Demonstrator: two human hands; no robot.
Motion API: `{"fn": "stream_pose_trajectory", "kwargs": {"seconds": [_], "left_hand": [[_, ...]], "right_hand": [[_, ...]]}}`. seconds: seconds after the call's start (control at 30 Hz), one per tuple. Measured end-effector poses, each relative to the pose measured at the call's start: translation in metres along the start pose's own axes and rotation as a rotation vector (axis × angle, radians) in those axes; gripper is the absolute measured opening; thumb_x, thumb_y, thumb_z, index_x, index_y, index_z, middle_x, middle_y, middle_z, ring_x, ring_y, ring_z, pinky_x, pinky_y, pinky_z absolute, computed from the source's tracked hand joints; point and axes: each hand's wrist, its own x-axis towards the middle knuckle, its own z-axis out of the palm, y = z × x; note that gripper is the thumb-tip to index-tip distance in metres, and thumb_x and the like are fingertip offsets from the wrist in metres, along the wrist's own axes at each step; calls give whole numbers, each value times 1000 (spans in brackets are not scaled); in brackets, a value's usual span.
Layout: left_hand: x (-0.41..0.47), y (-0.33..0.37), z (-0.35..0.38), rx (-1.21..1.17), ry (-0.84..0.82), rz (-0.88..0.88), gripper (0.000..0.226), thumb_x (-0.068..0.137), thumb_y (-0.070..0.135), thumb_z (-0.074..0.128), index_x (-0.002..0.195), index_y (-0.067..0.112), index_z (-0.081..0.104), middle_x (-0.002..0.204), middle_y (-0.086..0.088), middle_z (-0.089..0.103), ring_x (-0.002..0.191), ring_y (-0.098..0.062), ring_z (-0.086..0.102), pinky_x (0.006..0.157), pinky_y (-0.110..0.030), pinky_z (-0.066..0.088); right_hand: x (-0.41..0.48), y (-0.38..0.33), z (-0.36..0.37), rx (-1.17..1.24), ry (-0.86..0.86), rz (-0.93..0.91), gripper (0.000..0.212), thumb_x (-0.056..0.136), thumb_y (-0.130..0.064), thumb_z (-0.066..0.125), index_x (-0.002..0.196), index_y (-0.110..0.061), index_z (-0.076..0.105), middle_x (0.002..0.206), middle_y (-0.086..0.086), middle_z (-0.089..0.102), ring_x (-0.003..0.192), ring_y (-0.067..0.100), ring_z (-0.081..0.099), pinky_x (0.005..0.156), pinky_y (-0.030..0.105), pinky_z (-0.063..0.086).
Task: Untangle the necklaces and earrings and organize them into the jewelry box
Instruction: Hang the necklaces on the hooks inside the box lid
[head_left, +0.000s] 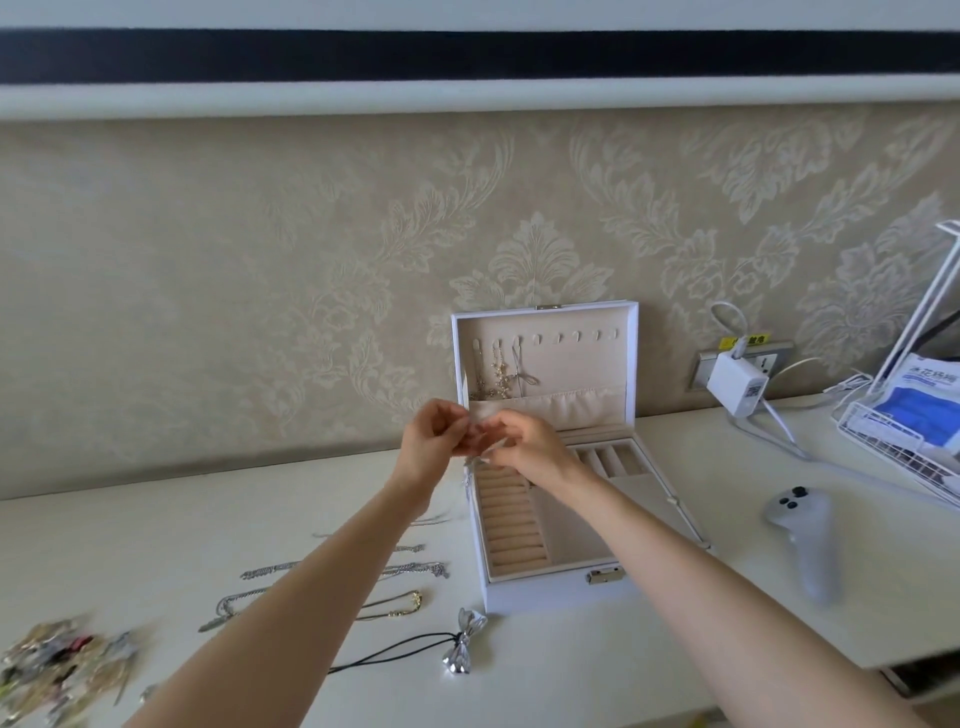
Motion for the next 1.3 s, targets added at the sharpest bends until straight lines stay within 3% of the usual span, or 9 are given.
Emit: {"fn": "stream_pose_trajectory", "kwargs": {"seconds": [0.17, 0.33, 0.5, 0.63, 0.77, 0.9, 1.1, 1.2, 1.3], "left_hand": [[7, 23, 10, -391, -35, -23, 19, 90, -12, 46, 85, 4, 54, 75, -8, 59, 64, -14, 61, 68, -20, 55], [12, 23, 7, -496, 115, -34, 20, 88, -15, 47, 89, 0, 60, 80, -9, 63, 69, -13, 66, 76, -20, 56], [14, 15, 9, -284, 184, -70, 24, 86, -13, 53, 102, 3, 62, 90, -6, 63, 82, -14, 61, 82, -21, 53], [8, 19, 17, 7, 66, -71, 27, 87, -3, 52, 106, 13, 64, 95, 1, 64, 84, -11, 58, 71, -20, 45], [2, 30, 25, 7, -89, -107, 9, 93, 14, 53, 90, 15, 62, 79, 1, 65, 74, -11, 60, 71, -24, 45], [7, 31, 25, 44, -29, -60, 10, 89, 12, 61, 79, 14, 59, 73, 0, 58, 68, -10, 55, 62, -18, 44], [18, 39, 28, 223, -5, 68, 17, 86, 5, 62, 76, 19, 58, 68, 5, 54, 63, -7, 49, 59, -16, 42], [23, 48, 33, 281, 24, 146, 19, 85, 8, 61, 74, 22, 56, 67, 7, 54, 62, -5, 49, 59, -12, 40], [29, 55, 37, 147, 4, 111, 17, 87, 6, 59, 75, 17, 54, 71, 4, 61, 62, -5, 57, 62, -17, 45]], "right_hand": [[0, -6, -2, 89, -49, 63, 22, 83, 5, 61, 104, -1, 63, 75, 3, 65, 56, -3, 61, 52, 10, 42], [3, -3, -12, 112, 53, 42, 9, 83, -7, 66, 91, -5, 70, 67, 5, 67, 61, 6, 61, 57, 10, 42], [3, -8, -23, 254, 146, 28, 8, 85, -8, 64, 88, -2, 69, 61, 8, 64, 53, 14, 60, 52, 20, 49], [6, -17, -28, 245, 219, -15, 7, 85, -7, 64, 84, -3, 69, 52, 2, 53, 43, 7, 45, 44, 17, 37], [9, -24, -32, 194, 205, -11, 6, 82, -1, 66, 87, 1, 69, 57, 2, 58, 47, 5, 49, 43, 15, 37], [9, -25, -37, 192, 196, 10, 13, 83, -5, 64, 91, 5, 67, 62, 8, 58, 48, 10, 47, 46, 19, 36], [17, -31, -47, 186, 194, 70, 1, 81, -8, 65, 81, -9, 65, 64, 3, 54, 52, 10, 41, 47, 20, 29], [19, -35, -53, 151, 170, 52, 8, 82, -5, 65, 88, -10, 66, 68, 2, 58, 51, 8, 42, 48, 19, 31], [19, -35, -59, 107, 159, 20, 7, 81, -8, 68, 87, -12, 69, 68, -5, 61, 52, 2, 44, 54, 16, 34]]}}
